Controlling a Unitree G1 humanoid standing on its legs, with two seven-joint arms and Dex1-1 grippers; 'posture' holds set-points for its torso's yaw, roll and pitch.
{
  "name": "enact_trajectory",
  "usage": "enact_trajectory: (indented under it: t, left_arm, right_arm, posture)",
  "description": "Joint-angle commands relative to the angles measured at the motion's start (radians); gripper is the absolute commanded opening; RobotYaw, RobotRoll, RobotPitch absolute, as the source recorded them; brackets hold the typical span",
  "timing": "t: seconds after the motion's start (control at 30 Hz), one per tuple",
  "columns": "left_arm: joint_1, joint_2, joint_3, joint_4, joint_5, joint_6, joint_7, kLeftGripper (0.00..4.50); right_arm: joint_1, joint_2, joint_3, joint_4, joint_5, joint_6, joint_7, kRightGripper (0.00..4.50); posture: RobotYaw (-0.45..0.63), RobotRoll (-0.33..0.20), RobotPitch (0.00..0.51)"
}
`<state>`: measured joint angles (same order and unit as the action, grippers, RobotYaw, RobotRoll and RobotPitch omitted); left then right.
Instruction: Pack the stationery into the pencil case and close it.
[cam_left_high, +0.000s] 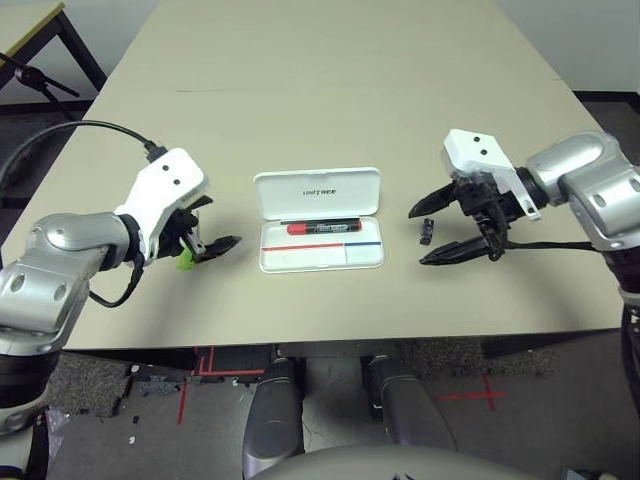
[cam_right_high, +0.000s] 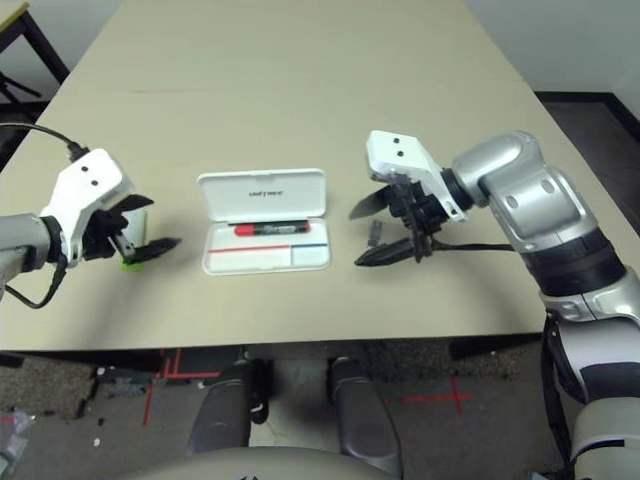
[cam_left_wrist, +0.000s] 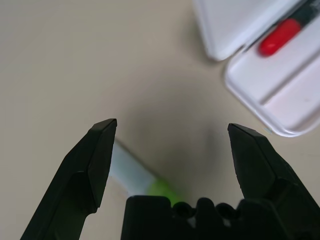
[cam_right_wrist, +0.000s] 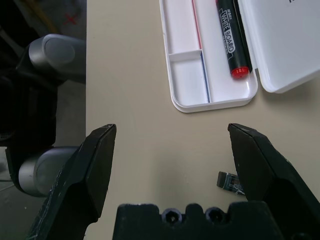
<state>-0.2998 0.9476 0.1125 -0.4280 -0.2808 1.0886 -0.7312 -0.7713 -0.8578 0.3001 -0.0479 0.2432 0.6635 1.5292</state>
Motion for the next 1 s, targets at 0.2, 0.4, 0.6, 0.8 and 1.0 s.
enact_trajectory:
  t: [0.2, 0.4, 0.6, 0.8, 1.0]
  left_arm:
    - [-0.097, -0.155, 0.038, 0.039, 0.040, 0.291, 0.246, 4.50]
    - [-0.123, -0.231, 0.056, 0.100, 0.067, 0.346, 0.357, 4.50]
    - [-0.117, -0.287, 0.081, 0.184, 0.080, 0.360, 0.426, 4.50]
    - [-0.126, -0.330, 0.109, 0.266, 0.080, 0.352, 0.471, 4.50]
    - [-0.145, -0.351, 0.107, 0.289, 0.067, 0.363, 0.466, 3.50]
  right_arm:
    - [0.028, 0.017, 0.004, -0.036, 0.012, 0.000, -0.047, 4.47]
    - [0.035, 0.021, 0.012, -0.038, 0.006, -0.009, -0.064, 4.47]
    - [0.047, 0.020, 0.010, -0.050, 0.007, -0.007, -0.078, 4.47]
    - [0.060, 0.013, 0.005, -0.066, 0.007, 0.001, -0.095, 4.47]
    - [0.065, 0.008, -0.002, -0.081, 0.011, 0.013, -0.115, 4.50]
  posture:
    - [0.01, 0.000, 0.180]
    - [0.01, 0.000, 0.181]
    - [-0.01, 0.000, 0.184]
    - [-0.02, 0.000, 0.185]
    - [-0.04, 0.000, 0.182]
